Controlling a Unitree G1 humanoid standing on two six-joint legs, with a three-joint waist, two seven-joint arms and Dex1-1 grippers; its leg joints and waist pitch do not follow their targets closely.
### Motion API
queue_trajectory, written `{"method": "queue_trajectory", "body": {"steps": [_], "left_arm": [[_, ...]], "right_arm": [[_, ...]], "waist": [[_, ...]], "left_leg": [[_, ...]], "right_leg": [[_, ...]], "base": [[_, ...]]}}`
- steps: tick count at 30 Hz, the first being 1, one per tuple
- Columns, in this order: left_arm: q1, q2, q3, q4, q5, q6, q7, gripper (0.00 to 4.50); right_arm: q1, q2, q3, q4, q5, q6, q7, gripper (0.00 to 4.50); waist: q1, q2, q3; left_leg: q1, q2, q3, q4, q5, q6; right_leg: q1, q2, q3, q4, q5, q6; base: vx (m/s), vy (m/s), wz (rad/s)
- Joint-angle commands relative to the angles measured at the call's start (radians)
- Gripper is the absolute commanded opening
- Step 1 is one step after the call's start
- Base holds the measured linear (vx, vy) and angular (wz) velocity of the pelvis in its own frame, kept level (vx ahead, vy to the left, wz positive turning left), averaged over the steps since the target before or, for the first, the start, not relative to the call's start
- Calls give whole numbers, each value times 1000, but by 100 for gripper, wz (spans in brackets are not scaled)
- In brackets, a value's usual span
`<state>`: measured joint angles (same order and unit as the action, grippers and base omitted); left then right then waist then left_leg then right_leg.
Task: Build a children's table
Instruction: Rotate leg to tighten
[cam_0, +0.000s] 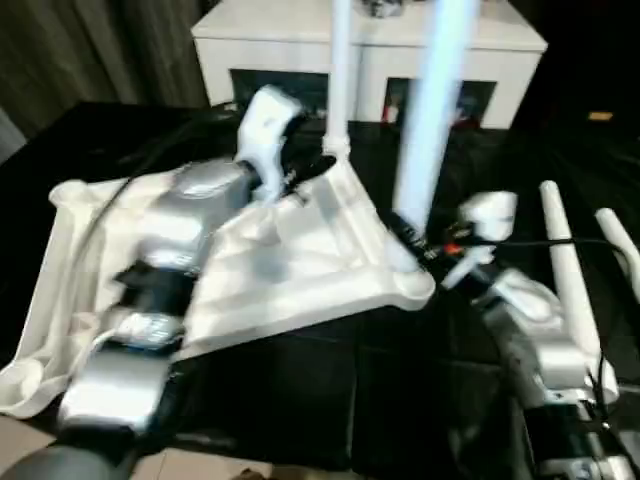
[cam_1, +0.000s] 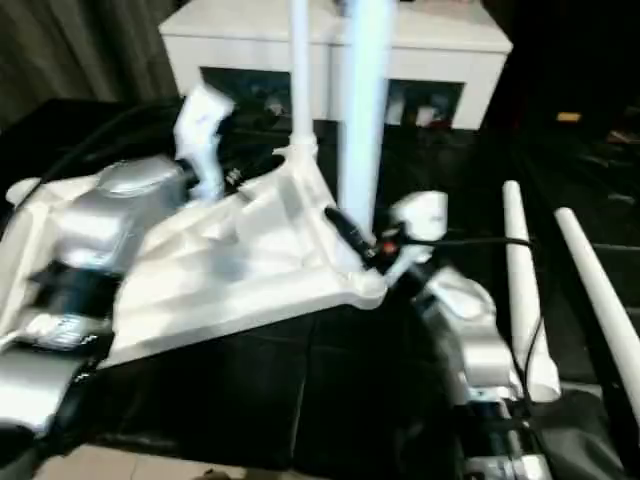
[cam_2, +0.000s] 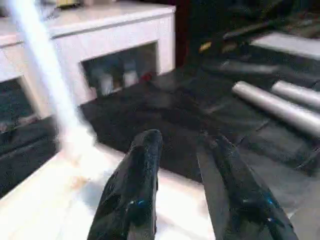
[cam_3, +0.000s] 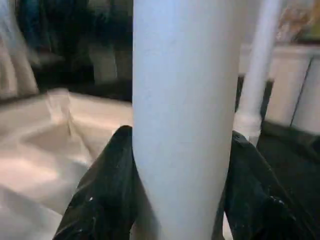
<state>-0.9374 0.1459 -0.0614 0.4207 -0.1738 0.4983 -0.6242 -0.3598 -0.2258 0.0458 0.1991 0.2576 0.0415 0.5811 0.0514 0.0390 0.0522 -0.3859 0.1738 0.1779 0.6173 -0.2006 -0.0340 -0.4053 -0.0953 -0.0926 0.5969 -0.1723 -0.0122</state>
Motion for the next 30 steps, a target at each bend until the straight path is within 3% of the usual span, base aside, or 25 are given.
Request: {"method": "queue_trajectory", "body": {"steps": [1, 2, 3, 4, 6, 13, 18, 22, 25, 27, 30], "left_arm": [[-38, -42, -27, -95, -41, 39, -12, 146], [-38, -42, -27, -95, -41, 39, -12, 146], [-43, -58, -38, -149, -64, 67, -29, 146], [-53, -79, -55, -234, -118, 116, -44, 146], [-59, -88, -54, -266, -145, 146, -40, 146], [-51, -116, -38, -342, -192, 220, -54, 146], [-32, -112, -55, -383, -218, 247, -59, 146], [-45, -78, -40, -295, -121, 163, 15, 146], [-41, 40, -56, -165, 30, -39, 51, 146], [-22, 72, -59, -144, 42, -86, 22, 146], [31, 123, -84, -153, 24, -108, -83, 174]], "right_arm": [[-28, -6, 0, 30, -39, 26, -42, 186], [-28, -6, 0, 30, -39, 26, -42, 186], [-31, -9, -1, 43, -49, 32, -57, 186], [-32, -16, -1, 54, -63, 38, -77, 186], [-31, -19, -1, 56, -69, 39, -87, 186], [-31, -15, -6, 69, -81, 57, -99, 186], [-35, -12, 0, 69, -78, 63, -99, 186], [-43, -18, -11, 53, -68, 79, -90, 186], [-61, -53, -58, 9, 10, 164, -42, 186], [-68, -76, -75, -7, 49, 224, -15, 186], [-75, -131, -84, -31, 96, 326, 48, 186]], "waist": [[3, -14, -77], [9, -16, -77], [10, -7, -76], [9, -14, -78], [11, -13, -76], [5, -14, -69], [4, -15, -71], [2, -12, -73], [-4, -10, -73], [-4, -5, -74], [-2, 1, -79]], "left_leg": [[16, 55, -16, -70, -35, 96], [14, 55, -17, -68, -22, 111], [12, 52, -16, -67, -22, 118], [13, 54, -15, -66, -20, 122], [11, 53, -14, -65, -16, 132], [14, 51, -14, -71, -117, 96], [13, 51, -15, -71, -110, 89], [13, 49, -16, -69, -92, 101], [11, 45, -21, -71, -104, 109], [13, 46, -23, -71, -100, 103], [19, 52, -22, -68, -64, 96]], "right_leg": [[59, -64, 53, -42, -19, -289], [62, -67, 54, -39, -4, -289], [63, -65, 53, -39, -2, -288], [65, -66, 53, -38, 4, -289], [63, -65, 53, -40, 0, -294], [62, -58, 51, -59, -146, -261], [62, -57, 51, -57, -133, -254], [63, -54, 50, -55, -99, -251], [67, -50, 48, -58, -109, -218], [67, -51, 48, -58, -104, -218], [65, -54, 49, -43, -35, -255]], "base": [[0, 0, 0], [0, 0, 0], [0, 0, 0], [0, 0, 0], [0, 0, 0], [0, 0, 0], [0, 0, 0], [0, 0, 0], [0, 0, 0], [0, 0, 0], [0, 0, 0]]}}
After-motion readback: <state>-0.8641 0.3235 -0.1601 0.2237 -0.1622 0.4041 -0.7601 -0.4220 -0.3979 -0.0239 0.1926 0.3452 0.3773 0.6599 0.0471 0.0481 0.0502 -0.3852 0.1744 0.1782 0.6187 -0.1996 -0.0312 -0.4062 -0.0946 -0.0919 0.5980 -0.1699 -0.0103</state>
